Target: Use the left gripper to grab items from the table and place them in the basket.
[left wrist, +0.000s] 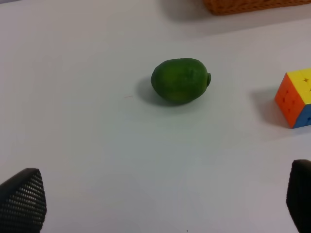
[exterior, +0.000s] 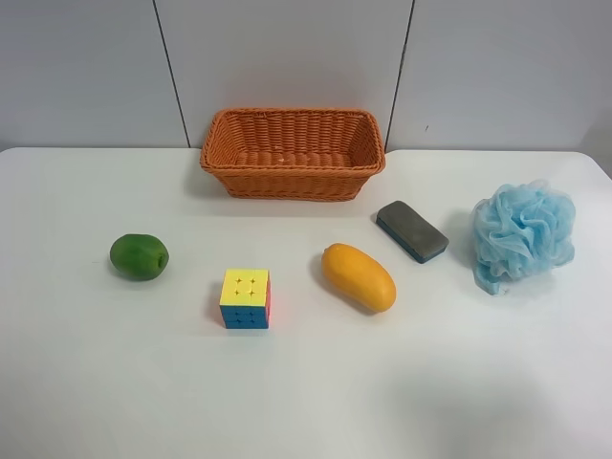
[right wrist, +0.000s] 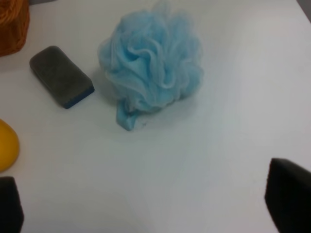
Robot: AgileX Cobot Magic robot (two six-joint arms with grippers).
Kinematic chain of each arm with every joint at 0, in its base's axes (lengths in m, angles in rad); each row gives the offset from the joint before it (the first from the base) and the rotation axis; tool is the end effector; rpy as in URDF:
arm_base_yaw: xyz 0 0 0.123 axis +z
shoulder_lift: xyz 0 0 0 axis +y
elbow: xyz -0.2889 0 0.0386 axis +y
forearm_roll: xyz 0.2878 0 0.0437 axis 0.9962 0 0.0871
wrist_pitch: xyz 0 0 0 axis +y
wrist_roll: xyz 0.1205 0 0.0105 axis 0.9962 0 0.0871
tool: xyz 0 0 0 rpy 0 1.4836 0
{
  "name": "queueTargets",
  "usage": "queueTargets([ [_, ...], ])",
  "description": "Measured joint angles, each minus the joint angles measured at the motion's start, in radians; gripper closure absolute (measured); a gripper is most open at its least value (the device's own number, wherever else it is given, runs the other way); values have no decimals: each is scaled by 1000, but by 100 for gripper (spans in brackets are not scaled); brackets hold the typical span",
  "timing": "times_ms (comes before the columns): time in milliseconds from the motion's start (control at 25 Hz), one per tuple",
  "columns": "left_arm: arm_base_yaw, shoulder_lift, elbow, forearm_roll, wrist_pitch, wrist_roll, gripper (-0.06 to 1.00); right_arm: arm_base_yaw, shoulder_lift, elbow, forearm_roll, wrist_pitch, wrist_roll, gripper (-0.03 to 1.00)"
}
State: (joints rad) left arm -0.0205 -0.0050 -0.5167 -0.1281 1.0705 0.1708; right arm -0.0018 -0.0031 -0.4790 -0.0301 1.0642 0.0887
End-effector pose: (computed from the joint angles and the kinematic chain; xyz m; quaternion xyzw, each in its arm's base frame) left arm 0.0461 -0.0145 0.2883 0.0845 0.8442 -0.0243 0.5288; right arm 0.0521 -0.0033 0.2754 0.0393 0.8578 0.0072 0.5125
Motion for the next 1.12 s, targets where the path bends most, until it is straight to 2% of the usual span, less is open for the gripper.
queueTargets([
  [840, 0, 10, -6, 5, 5, -7, -5, 0, 0, 0, 0, 0, 0, -2],
  [1120, 0, 276, -154, 4, 91, -128, -5, 0, 0, 0, 0, 0, 0, -2],
])
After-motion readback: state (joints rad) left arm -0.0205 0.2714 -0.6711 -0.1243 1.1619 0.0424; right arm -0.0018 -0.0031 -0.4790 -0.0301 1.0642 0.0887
